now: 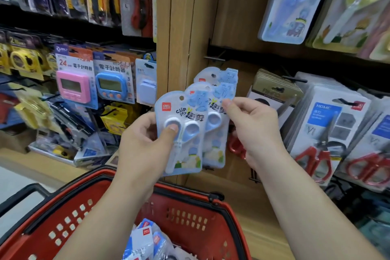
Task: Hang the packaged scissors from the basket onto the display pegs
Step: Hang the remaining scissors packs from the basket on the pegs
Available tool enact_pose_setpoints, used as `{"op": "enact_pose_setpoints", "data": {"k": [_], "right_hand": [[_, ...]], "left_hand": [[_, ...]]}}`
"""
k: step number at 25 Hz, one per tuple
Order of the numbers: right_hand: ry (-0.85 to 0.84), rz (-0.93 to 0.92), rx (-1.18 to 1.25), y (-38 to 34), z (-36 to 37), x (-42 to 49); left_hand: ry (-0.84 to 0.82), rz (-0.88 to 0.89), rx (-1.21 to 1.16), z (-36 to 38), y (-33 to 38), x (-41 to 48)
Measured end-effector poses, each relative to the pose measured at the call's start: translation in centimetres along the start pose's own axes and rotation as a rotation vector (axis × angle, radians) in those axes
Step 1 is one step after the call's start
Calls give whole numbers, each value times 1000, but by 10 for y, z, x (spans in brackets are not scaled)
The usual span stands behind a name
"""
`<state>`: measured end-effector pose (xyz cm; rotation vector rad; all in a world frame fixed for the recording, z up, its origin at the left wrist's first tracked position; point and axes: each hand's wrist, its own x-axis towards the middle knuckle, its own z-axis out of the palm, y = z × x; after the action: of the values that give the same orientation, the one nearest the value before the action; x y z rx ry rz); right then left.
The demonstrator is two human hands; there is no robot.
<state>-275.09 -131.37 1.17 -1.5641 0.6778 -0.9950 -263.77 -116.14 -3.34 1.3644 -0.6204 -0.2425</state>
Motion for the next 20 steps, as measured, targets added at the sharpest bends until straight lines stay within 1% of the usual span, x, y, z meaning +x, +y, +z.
{"op": "enact_pose_setpoints", "data": {"k": [1,3,6,9,13,17,20], "right_hand": [[32,-64,-17,-1,-2,4],[72,-107,9,-4,-2,10],[134,-117,31,-7,1,20],[137,-130,-28,-5,3,27],[147,-158,-110,4,7,35],[200,-114,-71,10,7,45],[236,-172,-126,12,4,52]], "left_hand": [[6,-7,2,0,0,0],[7,-18,-26,1,3,-2],[22,27,-35,4,11,-1],[38,19,-38,8,17,5],[28,50,13,15,20,13],[43,98,115,22,19,22],[50,144,133,36,21,30]]}}
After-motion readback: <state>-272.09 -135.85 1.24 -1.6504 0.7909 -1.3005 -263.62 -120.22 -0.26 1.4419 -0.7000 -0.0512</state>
